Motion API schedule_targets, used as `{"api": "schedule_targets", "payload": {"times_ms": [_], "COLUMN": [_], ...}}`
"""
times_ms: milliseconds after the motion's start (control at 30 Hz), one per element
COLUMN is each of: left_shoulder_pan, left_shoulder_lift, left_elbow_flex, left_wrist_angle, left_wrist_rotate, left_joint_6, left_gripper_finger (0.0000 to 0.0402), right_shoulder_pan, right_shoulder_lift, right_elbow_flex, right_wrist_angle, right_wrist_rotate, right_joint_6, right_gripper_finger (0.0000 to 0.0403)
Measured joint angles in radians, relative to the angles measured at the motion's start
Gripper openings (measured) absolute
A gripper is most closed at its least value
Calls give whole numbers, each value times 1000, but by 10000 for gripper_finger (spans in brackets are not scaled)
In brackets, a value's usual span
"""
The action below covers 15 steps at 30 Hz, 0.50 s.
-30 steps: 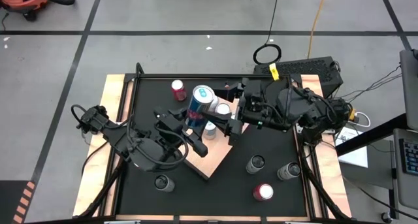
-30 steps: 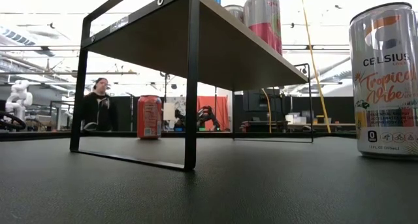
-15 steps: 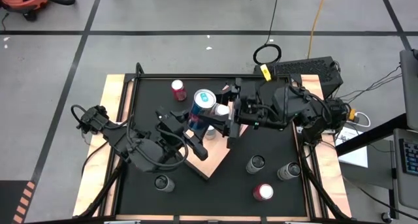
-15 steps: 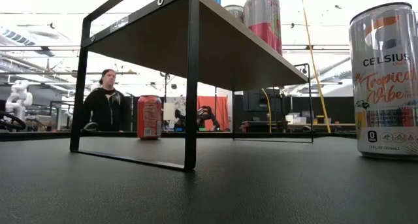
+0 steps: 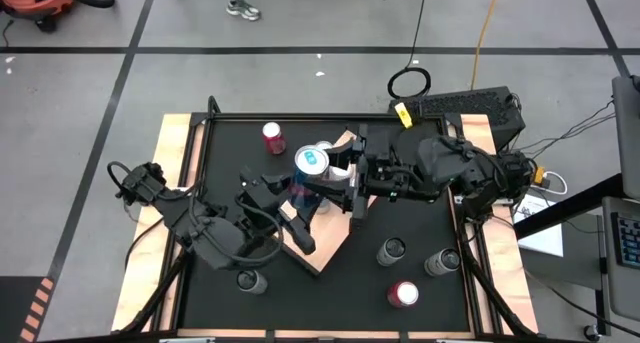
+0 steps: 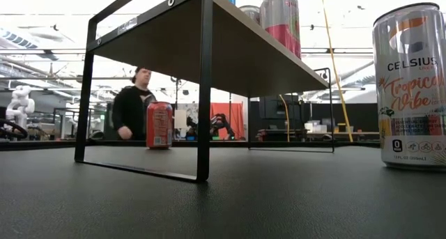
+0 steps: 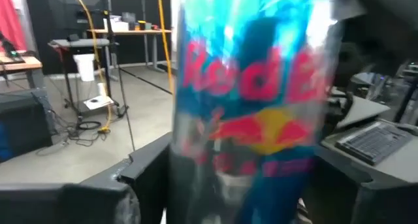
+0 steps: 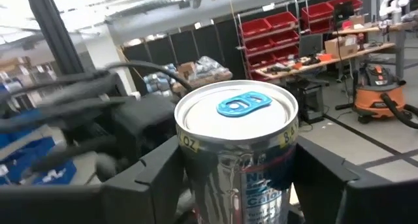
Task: Place canned beverage on shelf
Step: Put the blue soda can on the shelf aligned with the blue soda can
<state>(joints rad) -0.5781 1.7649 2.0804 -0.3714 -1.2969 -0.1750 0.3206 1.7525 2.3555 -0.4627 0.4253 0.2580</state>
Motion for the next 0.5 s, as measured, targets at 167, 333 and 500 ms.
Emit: {"api": "schedule_targets", "payload": {"times_ms": [167, 333, 500], "left_shoulder_pan": [-25, -49, -61], "left_shoulder_lift": [-1, -2, -29], "left_elbow_flex": [0, 0, 0], "left_wrist_angle": [0, 20, 25], "left_wrist_rotate": [16, 33, 104], "left_joint_6": [-1, -3, -24], "left_gripper_finger": [317, 333, 334], "right_shoulder_pan": [0, 0, 0], "right_shoulder_lift": [-8, -28, -55], "right_elbow_flex": [0, 0, 0], "right_wrist_angle": [-6, -23, -76], "right_wrist_rotate": [-3, -38, -58], "right_joint_6": [3, 25, 28], "right_gripper_finger": [214, 214, 214]}}
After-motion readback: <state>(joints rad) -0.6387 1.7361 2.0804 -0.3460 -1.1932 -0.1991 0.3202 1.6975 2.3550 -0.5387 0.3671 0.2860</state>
